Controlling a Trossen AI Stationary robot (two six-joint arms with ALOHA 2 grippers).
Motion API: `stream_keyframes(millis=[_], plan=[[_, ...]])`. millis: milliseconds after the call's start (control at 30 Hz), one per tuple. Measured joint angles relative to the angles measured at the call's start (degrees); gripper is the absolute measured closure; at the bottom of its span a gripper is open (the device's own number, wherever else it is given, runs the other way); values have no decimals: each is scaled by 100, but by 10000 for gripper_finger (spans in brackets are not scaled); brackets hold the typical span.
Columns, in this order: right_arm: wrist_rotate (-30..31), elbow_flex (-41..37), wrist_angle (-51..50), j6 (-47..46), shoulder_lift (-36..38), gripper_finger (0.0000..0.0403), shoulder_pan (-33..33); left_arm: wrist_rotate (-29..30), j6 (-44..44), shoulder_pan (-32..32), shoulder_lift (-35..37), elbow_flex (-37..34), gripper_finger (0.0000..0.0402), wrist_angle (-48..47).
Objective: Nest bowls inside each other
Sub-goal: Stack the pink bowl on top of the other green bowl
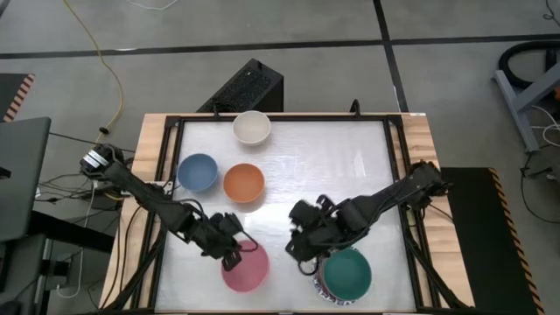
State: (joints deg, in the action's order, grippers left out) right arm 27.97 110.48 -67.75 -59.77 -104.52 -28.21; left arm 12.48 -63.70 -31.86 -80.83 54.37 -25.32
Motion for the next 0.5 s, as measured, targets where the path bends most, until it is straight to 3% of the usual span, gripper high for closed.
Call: stream_keyframes(millis=[167,367,500], plan=[[528,4,-470,-832,509,198,19,478,-192,277,327,0,401,-256],[706,4,-950,-1070,894,198,145,388,-152,796,457,0,401,-213],[710,4,-1222,-734,1063,198,256,27,203,1230,487,0,401,-106]])
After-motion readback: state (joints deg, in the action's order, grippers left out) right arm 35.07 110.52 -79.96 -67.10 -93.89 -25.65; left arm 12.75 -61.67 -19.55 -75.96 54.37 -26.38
